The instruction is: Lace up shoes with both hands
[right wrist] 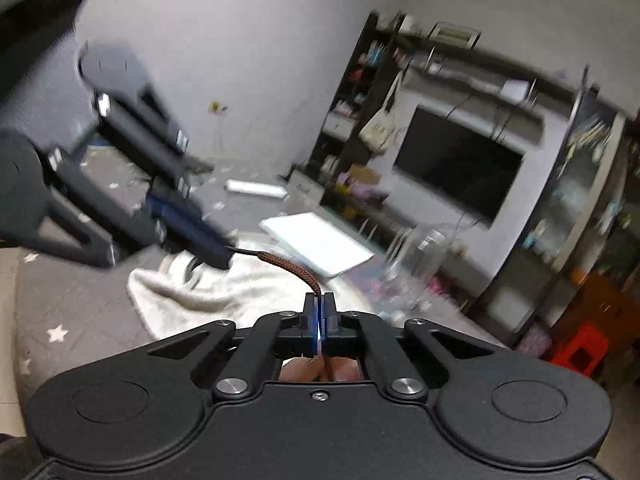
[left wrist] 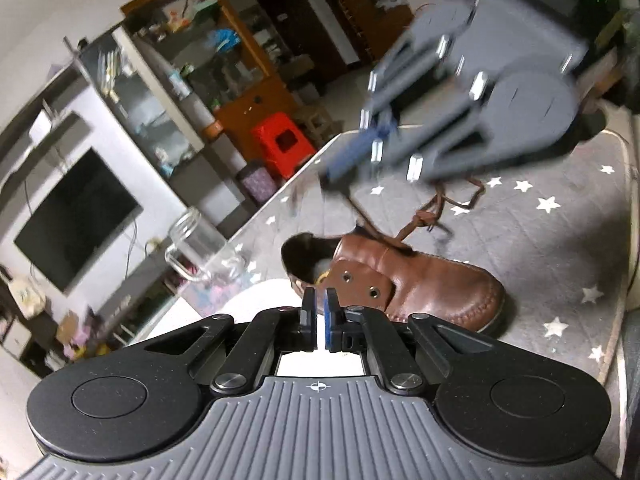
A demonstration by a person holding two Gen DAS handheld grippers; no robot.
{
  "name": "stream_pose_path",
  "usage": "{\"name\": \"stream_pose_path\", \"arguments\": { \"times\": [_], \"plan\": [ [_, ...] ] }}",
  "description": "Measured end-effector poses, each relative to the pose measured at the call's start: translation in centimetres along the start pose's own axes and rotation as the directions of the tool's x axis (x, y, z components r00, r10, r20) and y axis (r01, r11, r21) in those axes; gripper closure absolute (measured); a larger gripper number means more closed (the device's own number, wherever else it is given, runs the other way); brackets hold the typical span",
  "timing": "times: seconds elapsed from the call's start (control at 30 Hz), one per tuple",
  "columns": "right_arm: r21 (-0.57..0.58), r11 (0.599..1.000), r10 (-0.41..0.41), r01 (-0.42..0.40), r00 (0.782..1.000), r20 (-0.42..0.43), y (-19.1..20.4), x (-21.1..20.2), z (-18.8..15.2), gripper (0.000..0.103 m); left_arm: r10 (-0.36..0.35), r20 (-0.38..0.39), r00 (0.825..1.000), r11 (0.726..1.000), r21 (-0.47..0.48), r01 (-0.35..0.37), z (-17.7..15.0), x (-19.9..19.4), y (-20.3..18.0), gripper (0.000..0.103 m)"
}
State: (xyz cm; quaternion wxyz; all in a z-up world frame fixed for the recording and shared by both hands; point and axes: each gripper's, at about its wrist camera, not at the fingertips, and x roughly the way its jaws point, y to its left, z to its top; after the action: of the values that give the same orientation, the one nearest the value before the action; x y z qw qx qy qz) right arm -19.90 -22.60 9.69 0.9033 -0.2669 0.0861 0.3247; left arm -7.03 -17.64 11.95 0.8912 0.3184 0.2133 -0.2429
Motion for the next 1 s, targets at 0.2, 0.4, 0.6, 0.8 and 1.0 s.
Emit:
{"name": "stream_pose_path", "arguments": {
  "times": [0.2, 0.4, 0.6, 0.8, 1.0],
  "plan": [
    [-0.068, 0.997, -0.045, 0.045, 0.999, -0.005, -0.3, -1.2, 0.1, 0.102, -0.086, -0.018, 0.996, 0.99, -0.113, 0.083, 0.8, 2.8, 0.5, 0.088],
    [-0.074, 0.995, -0.073, 0.071, 0.997, -0.029, -0.5, -0.7, -1.0, 0.102, -0.104, -0.036, 0.994, 0.98, -0.172, 0.097, 2.1, 5.7, 0.0, 0.071],
    [-0.07, 0.994, -0.085, 0.082, 0.996, -0.032, -1.2, -0.4, -1.8, 0.102, -0.1, -0.07, 0.993, 0.958, -0.276, 0.077, 2.5, 8.3, 0.9, 0.071],
    [-0.05, 0.995, -0.091, 0.088, 0.995, -0.042, -1.8, -0.2, -2.8, 0.102, -0.101, -0.095, 0.99, 0.94, -0.335, 0.063, 2.8, 10.0, 1.3, 0.071],
    [-0.051, 0.994, -0.095, 0.092, 0.994, -0.054, -2.2, 0.0, -3.2, 0.102, -0.119, -0.1, 0.988, 0.935, -0.346, 0.078, 2.5, 10.0, 1.8, 0.07]
  ]
}}
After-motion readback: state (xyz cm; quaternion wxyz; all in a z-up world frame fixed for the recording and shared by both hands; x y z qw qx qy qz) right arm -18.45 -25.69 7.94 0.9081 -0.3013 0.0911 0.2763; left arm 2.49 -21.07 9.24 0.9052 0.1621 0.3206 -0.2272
